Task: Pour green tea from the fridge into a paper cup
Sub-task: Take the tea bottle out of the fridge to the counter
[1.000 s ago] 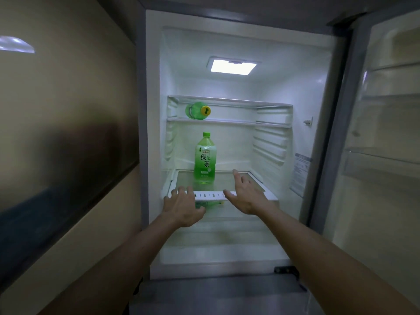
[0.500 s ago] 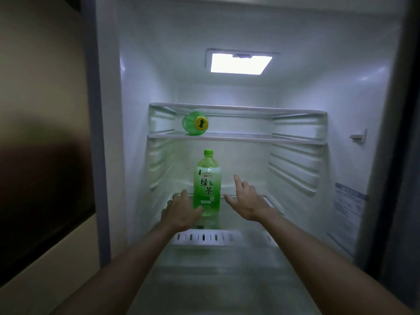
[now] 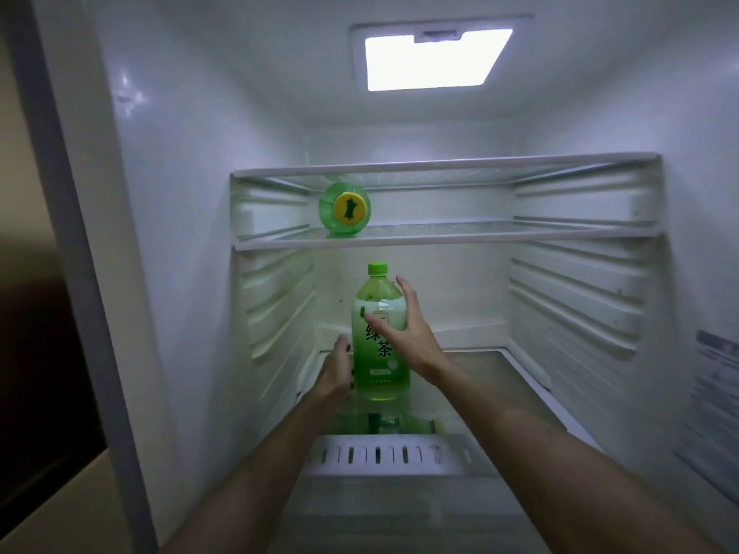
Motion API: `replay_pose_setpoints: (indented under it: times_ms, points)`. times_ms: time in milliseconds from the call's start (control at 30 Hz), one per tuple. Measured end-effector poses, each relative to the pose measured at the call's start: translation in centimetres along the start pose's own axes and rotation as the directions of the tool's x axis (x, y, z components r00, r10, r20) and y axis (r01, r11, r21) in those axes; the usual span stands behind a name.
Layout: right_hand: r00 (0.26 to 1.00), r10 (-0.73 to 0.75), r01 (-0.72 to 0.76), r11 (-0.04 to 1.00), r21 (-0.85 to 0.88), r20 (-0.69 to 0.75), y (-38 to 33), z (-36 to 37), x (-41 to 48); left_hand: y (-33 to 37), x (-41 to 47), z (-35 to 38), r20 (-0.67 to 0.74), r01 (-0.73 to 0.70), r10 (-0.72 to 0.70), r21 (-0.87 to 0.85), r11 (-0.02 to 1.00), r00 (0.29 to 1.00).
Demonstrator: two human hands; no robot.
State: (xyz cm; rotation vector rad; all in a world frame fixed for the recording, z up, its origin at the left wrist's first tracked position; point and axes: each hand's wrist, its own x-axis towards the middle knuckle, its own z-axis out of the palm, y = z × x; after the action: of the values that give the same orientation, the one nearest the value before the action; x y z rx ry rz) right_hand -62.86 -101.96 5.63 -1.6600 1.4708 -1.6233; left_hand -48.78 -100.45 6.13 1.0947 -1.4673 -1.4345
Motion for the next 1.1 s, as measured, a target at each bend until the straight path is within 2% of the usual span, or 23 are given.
replay_pose_setpoints:
  times_ms: [233,400,633,833,1100]
  points:
    - [0.997,-0.036,0.037,0.999,0.015,-0.062,0.3,0.2,0.4,-0.5,1.5,-0.5,-0.031,0.075,-0.077,-0.07,0.995,0.997]
    - [0.995,-0.034,0.036,0.999,0.013,-0.09,-0.1,0.4,-0.4,-0.3,-0.1,-0.3,-0.006,0.079,-0.08,-0.076,0.994,0.997]
    - [0.995,-0.039,0.041,0.999,0.019,-0.095,-1.5,0.5,-2.9,-0.5,-1.4,-1.3,-0.043,0.109,-0.115,-0.122,0.987,0.992]
    - [0.99,-0.076,0.082,0.995,0.048,-0.119,-4.7,0.9,-6.5,-0.6,-5.9,-2.2,0.006,0.094,-0.094,-0.148,0.984,0.996]
    - [0.98,-0.115,0.116,0.993,-0.009,-0.163,-11.1,2.0,-12.9,1.0,-13.8,-4.4,0.062,0.129,-0.121,-0.153,0.98,0.991]
